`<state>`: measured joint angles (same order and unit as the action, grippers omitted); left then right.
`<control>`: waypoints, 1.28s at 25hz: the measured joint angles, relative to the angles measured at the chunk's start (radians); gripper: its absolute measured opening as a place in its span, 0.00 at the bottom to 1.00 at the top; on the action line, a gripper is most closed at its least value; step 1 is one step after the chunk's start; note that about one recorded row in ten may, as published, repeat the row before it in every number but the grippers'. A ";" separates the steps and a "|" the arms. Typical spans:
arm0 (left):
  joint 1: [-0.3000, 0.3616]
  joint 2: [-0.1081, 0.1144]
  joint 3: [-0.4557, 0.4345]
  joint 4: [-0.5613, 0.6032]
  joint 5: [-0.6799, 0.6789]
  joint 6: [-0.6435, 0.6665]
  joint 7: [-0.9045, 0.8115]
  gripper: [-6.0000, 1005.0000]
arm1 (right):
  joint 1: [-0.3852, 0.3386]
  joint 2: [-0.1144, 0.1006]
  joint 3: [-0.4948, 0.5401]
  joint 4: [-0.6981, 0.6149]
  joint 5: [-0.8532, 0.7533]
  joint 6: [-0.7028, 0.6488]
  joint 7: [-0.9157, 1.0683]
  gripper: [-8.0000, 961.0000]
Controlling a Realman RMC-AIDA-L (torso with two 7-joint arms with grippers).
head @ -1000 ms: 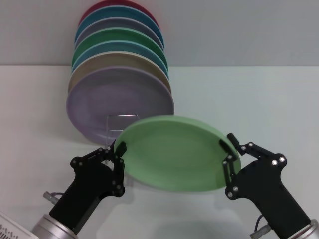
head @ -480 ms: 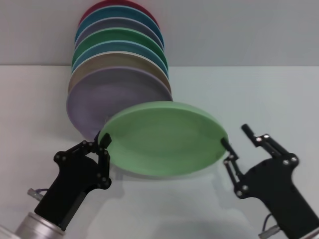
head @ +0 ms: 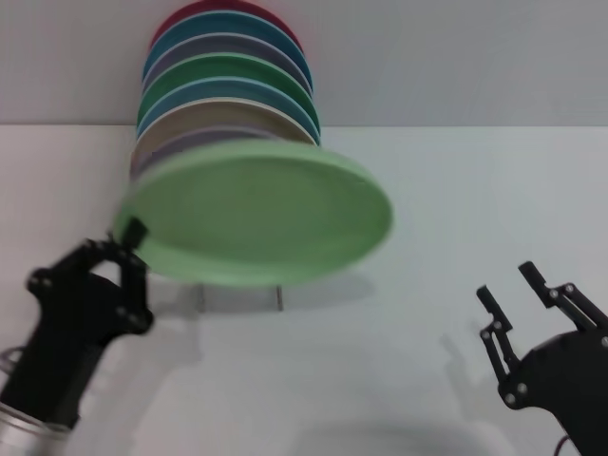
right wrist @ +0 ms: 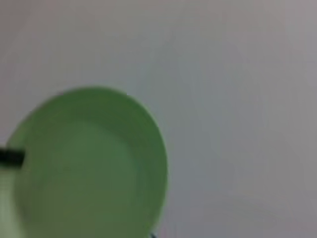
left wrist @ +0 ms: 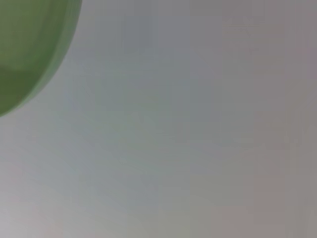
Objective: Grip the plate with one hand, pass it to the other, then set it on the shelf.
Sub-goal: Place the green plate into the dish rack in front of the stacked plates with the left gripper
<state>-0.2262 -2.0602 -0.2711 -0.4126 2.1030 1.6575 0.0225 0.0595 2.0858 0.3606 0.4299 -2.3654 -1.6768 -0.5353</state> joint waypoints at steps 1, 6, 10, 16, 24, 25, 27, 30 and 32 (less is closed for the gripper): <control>-0.001 0.000 -0.008 0.003 0.000 0.002 -0.002 0.05 | -0.002 0.001 0.002 -0.008 0.005 0.002 0.000 0.38; -0.035 -0.001 -0.080 0.036 0.002 0.018 0.001 0.05 | 0.010 -0.001 0.002 -0.034 0.064 0.028 0.003 0.38; -0.066 -0.004 -0.096 0.091 0.002 0.021 0.004 0.05 | 0.018 0.000 0.009 -0.051 0.079 0.046 0.008 0.38; -0.101 -0.007 -0.095 0.168 0.003 0.010 -0.002 0.05 | 0.024 -0.001 0.011 -0.062 0.106 0.052 0.009 0.38; -0.125 -0.006 -0.086 0.221 0.005 -0.028 -0.004 0.05 | 0.025 0.000 0.010 -0.066 0.130 0.053 0.003 0.38; -0.127 -0.007 -0.086 0.226 0.005 -0.037 -0.005 0.05 | 0.025 0.000 0.010 -0.066 0.131 0.053 0.003 0.38; -0.128 -0.007 -0.085 0.230 0.005 -0.053 -0.005 0.05 | 0.026 0.000 0.011 -0.067 0.135 0.053 0.002 0.38; -0.129 -0.007 -0.080 0.231 0.005 -0.072 -0.003 0.05 | 0.028 0.000 0.011 -0.067 0.139 0.053 0.002 0.38; -0.128 -0.007 -0.075 0.237 0.005 -0.087 -0.003 0.05 | 0.028 0.001 0.011 -0.067 0.140 0.053 0.001 0.38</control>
<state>-0.3541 -2.0672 -0.3457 -0.1755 2.1084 1.5701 0.0192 0.0878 2.0863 0.3714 0.3631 -2.2255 -1.6241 -0.5339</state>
